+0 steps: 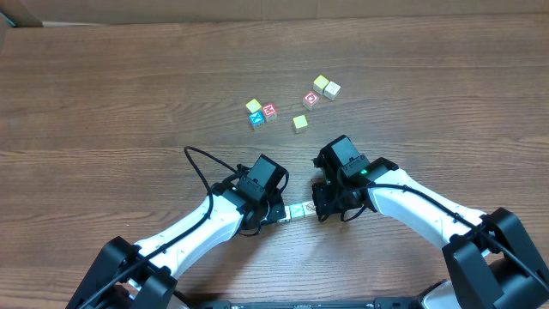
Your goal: Flip 3 blocks
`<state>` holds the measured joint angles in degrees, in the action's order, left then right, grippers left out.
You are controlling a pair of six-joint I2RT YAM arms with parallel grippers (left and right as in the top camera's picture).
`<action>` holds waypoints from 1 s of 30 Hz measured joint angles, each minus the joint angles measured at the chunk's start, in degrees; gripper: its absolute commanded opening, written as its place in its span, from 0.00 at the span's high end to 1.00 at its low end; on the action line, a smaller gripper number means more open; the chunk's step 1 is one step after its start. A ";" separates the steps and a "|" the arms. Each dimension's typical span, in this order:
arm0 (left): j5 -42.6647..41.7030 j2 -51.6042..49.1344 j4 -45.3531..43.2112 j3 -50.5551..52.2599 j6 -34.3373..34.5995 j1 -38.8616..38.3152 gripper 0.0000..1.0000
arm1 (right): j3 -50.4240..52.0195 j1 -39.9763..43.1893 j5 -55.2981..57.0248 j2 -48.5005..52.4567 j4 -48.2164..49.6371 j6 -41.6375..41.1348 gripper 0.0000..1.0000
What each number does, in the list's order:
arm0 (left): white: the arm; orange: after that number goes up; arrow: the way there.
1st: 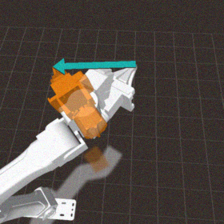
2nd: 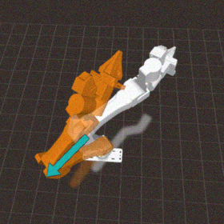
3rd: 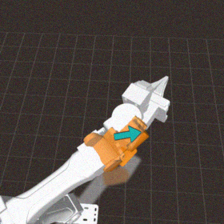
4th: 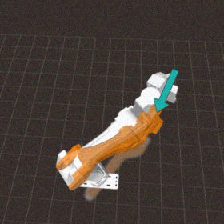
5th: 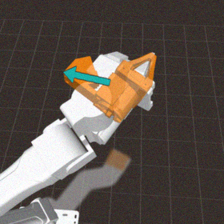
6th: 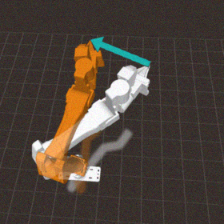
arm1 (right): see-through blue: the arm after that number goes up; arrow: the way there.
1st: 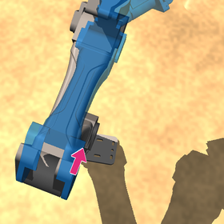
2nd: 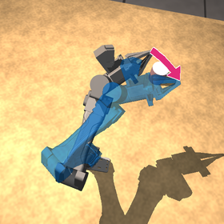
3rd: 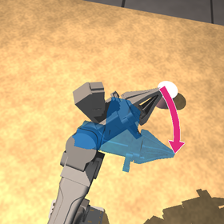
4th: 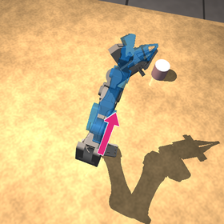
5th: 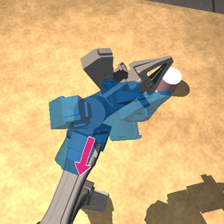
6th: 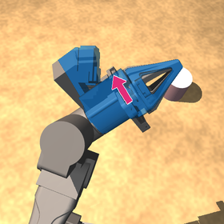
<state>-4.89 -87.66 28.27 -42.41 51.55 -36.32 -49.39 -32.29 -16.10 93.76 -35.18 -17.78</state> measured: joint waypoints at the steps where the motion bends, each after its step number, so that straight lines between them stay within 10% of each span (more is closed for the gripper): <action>1: 0.02 0.00 0.00 0.00 0.50 0.00 0.96 | 0.00 0.00 0.00 0.00 0.00 -0.02 0.96; 30: -0.52 0.00 0.22 0.00 10.08 0.00 0.96 | 0.00 0.00 0.00 0.00 0.00 -0.02 0.96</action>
<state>-5.41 -87.66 28.49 -42.41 61.63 -36.32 -49.39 -32.29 -16.10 93.76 -35.18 -17.80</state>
